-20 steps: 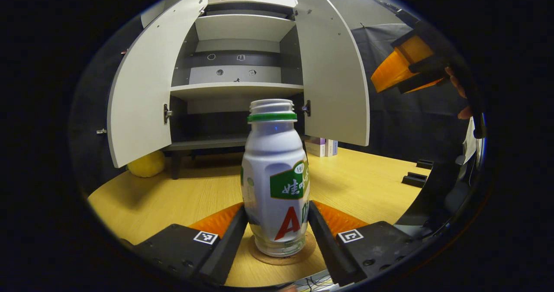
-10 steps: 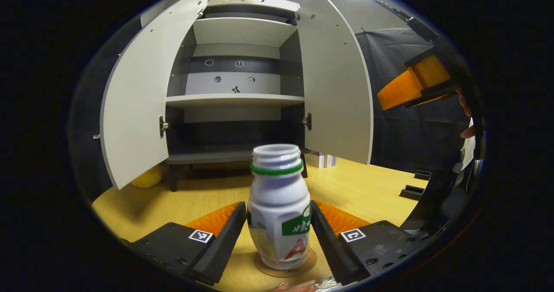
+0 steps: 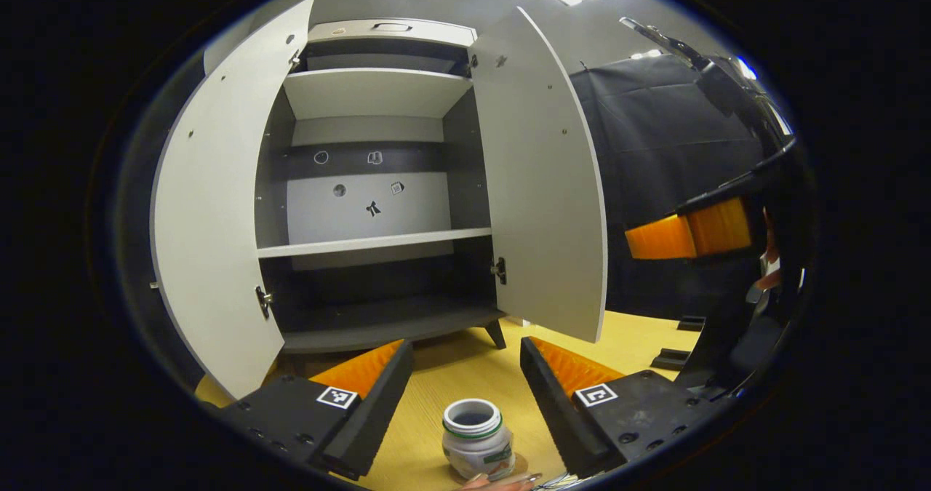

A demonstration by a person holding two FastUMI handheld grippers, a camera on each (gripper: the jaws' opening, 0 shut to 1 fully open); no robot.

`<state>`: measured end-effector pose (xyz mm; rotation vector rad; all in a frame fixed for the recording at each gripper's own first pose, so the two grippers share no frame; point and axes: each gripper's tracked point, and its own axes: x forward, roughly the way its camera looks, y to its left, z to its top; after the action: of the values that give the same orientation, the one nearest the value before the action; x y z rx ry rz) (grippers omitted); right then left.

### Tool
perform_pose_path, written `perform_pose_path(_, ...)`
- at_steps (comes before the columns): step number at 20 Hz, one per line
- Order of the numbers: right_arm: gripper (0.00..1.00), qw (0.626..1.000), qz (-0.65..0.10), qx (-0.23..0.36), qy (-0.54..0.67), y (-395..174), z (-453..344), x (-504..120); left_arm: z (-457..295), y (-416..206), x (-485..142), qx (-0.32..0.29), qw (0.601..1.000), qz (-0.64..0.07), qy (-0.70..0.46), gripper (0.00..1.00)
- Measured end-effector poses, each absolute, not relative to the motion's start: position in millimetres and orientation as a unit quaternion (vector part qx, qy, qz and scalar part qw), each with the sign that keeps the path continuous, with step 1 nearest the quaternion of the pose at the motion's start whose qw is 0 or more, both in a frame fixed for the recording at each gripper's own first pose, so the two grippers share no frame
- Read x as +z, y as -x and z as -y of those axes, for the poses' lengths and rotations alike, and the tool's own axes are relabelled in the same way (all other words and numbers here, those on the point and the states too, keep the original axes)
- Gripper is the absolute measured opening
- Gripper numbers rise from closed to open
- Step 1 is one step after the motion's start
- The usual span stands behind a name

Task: Grasp the bottle in the cabinet with the left hand and place it on the coaster, then close the right door with the right hand and the left door with the left hand.

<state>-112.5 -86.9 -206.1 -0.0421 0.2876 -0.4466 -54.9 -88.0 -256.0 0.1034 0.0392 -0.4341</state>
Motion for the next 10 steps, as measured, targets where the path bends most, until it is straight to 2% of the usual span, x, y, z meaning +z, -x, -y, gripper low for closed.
perform_pose_path(2,0.97,0.964,-0.137,-0.227,0.019,112.2,91.5,-187.9,84.1,55.4,-227.5,-0.22,0.975,-0.014,-0.039,0.96)
perform_pose_path(10,0.98,0.947,-0.09,-0.309,0.017,113.9,142.1,-116.4,18.2,62.7,-156.2,-0.175,0.983,-0.034,-0.039,0.96)
